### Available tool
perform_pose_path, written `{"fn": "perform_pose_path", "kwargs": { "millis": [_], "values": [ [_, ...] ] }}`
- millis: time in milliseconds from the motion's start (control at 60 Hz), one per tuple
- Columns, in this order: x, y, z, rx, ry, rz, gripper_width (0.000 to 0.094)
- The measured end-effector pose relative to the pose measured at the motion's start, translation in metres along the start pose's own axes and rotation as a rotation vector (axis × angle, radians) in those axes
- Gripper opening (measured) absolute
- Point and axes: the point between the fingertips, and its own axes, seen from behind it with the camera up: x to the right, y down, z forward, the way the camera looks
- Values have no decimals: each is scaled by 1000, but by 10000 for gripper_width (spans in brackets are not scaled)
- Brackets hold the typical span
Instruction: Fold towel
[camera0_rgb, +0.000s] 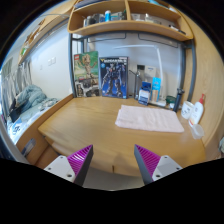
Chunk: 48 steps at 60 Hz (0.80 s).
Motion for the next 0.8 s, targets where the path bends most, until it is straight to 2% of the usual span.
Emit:
{"fn": "perform_pose_path", "kwargs": {
  "millis": [300,583,617,683,767,783,800],
  "values": [
    [22,-69,179,-42,103,11,833],
    [55,-80,275,-115,201,50,663],
    [58,-84,278,-107,211,49,638],
    [59,-84,281,-125,218,32,466],
    [60,-83,282,-133,222,20,363],
    [61,-83,282,-133,226,17,332],
    [62,-83,282,-134,229,13,252]
  ]
}}
